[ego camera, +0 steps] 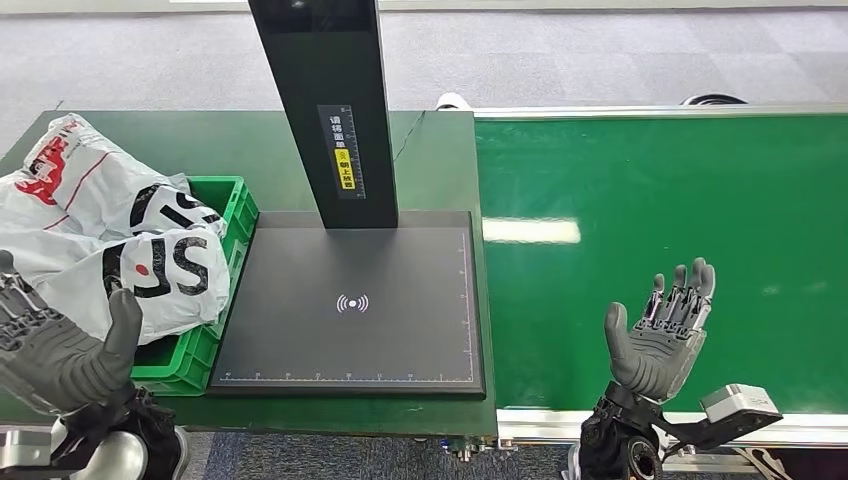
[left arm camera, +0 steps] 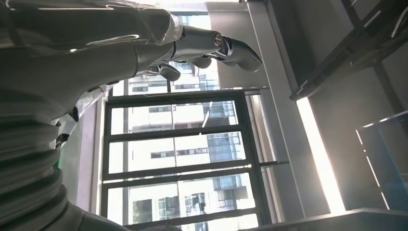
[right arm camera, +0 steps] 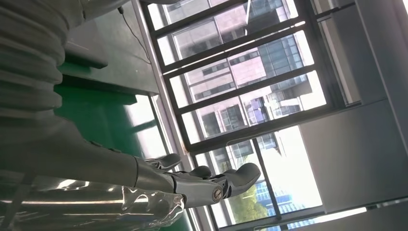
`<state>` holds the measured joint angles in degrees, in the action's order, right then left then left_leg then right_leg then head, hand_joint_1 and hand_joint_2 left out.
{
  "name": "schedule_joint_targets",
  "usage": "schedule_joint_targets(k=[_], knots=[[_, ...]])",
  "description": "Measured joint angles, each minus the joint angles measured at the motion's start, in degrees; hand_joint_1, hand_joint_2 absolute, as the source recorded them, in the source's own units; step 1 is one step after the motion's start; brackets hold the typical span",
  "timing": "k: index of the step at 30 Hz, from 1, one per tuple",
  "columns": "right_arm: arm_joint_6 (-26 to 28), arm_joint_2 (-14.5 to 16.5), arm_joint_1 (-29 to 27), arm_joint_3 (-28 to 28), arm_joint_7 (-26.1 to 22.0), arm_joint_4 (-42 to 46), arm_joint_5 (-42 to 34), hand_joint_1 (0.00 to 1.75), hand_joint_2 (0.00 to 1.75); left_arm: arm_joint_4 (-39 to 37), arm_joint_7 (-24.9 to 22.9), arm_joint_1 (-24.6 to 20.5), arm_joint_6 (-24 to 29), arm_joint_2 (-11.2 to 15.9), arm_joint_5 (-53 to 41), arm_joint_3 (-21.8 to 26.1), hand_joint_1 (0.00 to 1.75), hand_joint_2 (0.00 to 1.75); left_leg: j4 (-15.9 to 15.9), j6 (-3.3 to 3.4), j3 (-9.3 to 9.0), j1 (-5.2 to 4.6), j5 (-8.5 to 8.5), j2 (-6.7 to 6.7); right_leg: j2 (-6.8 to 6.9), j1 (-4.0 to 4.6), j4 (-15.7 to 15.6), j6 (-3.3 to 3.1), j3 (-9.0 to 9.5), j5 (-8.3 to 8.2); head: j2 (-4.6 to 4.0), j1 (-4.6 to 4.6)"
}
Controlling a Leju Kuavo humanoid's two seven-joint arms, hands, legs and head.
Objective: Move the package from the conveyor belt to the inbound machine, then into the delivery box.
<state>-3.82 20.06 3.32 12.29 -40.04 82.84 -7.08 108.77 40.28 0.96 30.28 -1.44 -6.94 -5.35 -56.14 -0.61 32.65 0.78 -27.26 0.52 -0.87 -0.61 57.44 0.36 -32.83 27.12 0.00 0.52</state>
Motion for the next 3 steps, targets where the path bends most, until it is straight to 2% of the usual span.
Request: schedule_joint_targets(k=[3], knots=[[0.26,0.00,-0.02,-0.12,-0.01,-0.16,1.74,0.00,1.75,-1.51,-0.99,0.28,-5.29,-0.55,-1.42,-0.79,0.00,1.75,0.00,0.00,0.00,0.00,0.00,0.02,0.00,-0.01,0.00,0.00,0.00,0.01,0.00,0.00]])
